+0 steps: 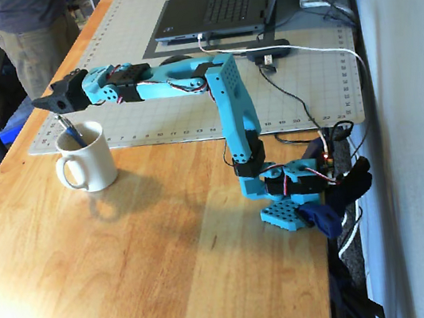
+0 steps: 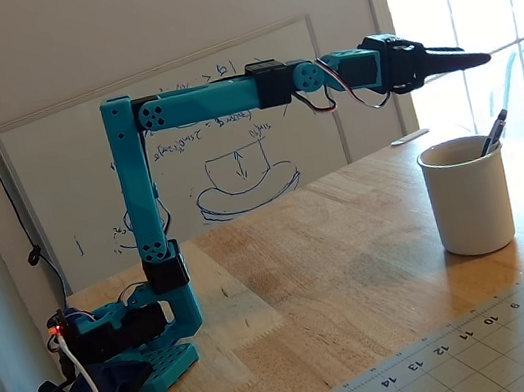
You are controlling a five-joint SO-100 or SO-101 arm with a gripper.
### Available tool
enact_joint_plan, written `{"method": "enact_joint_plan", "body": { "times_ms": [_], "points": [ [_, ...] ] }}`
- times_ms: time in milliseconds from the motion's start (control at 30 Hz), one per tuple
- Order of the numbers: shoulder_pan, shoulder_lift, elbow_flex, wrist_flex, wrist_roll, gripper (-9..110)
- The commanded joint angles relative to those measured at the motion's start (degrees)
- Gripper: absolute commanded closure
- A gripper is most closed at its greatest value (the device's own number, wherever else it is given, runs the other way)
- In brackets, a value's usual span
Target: Grasp a pen and put it in a mug.
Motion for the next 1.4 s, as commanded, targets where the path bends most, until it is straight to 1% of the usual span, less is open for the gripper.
{"method": "enact_joint_plan", "body": {
  "times_ms": [0,100,267,367,467,567,700,800,967,1100,1200,1367],
  "points": [
    [-1.7,11.2,-2.1,-1.1,0.4,76],
    [-2.2,14.7,-1.2,0.5,0.5,78],
    [-2.2,21.2,-2.4,14.1,-1.5,87],
    [-2.3,25.1,-2.3,21.4,-7.0,91],
    [-3.2,28.6,-1.3,27.1,-16.4,94],
    [-5.5,31.4,-1.1,33.8,-29.3,95],
    [-7.7,34.5,-1.1,47.5,-46.8,95],
    [-8.7,36.1,-1.1,58.7,-58.0,95],
    [-8.9,38.4,-1.1,75.0,-72.9,95],
    [-9.0,41.1,1.8,86.0,-80.9,95],
    [-9.7,45.6,9.8,89.0,-83.5,95],
    [-13.5,54.1,25.9,84.4,-83.8,95]
  ]
}}
